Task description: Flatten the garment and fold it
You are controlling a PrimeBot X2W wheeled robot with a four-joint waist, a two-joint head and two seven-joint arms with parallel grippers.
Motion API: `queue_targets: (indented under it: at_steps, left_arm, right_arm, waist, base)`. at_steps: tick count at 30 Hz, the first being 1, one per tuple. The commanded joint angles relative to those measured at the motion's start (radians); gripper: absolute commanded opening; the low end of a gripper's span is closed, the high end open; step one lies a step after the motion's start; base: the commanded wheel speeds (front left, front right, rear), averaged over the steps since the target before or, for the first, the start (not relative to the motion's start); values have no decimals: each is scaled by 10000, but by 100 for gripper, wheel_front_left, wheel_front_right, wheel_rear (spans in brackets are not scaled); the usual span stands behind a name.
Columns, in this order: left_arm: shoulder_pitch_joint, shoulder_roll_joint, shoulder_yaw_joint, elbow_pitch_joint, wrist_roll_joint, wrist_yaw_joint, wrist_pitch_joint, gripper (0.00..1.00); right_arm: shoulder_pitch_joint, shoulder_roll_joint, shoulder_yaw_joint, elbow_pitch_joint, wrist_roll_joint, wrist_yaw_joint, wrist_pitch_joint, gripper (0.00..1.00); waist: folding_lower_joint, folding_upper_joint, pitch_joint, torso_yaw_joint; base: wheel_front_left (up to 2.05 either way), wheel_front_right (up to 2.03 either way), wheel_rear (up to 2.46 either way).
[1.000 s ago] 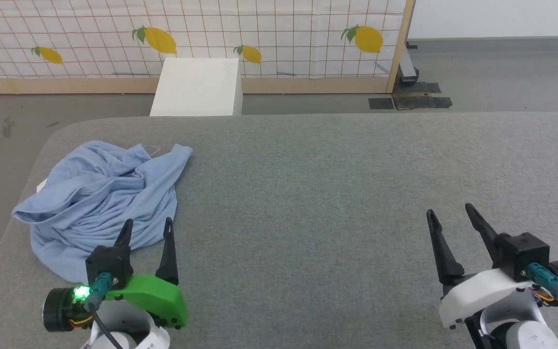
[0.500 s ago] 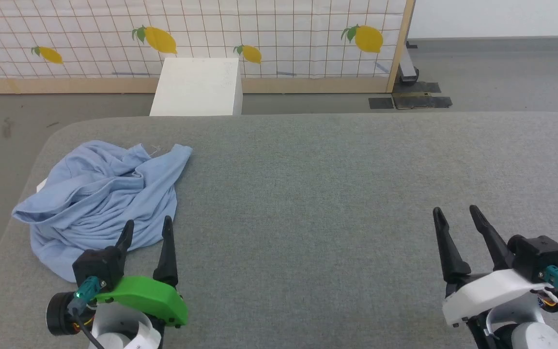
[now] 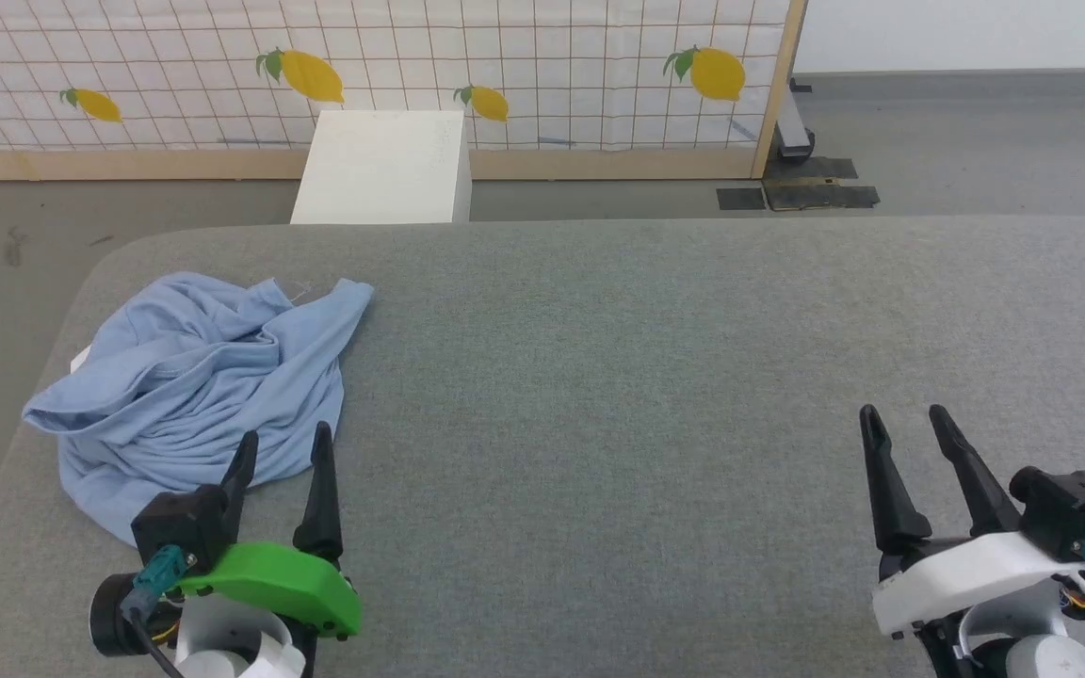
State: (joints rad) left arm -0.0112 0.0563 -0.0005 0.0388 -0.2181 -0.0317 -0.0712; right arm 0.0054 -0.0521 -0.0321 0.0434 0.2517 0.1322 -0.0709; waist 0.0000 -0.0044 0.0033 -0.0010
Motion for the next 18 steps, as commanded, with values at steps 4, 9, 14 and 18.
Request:
queue_targets:
  at_steps: [4, 9, 14, 18]
  left_arm:
    - [190, 37, 48, 99, 4, -110, -168, 100]
    - [212, 44, 63, 168, 88, -161, -268, 100]
    - [255, 59, 76, 233, 178, -214, -372, 100]
    - [263, 93, 64, 294, 252, -255, -455, 100]
  right_arm:
    - [201, 6, -38, -16, 34, -5, -162, 100]
    - [247, 7, -57, 1, -20, -6, -262, 100]
    - [296, 8, -77, 11, 7, -6, -367, 100]
    - [321, 8, -87, 15, -8, -7, -450, 100]
  waist:
    - [0, 14, -1, 0]
    - [0, 16, -20, 9]
    - [0, 18, -33, 22]
    - [0, 19, -23, 28]
  base:
    - [0, 0, 0]
    - [0, 0, 0]
    - [0, 0, 0]
    - [0, 0, 0]
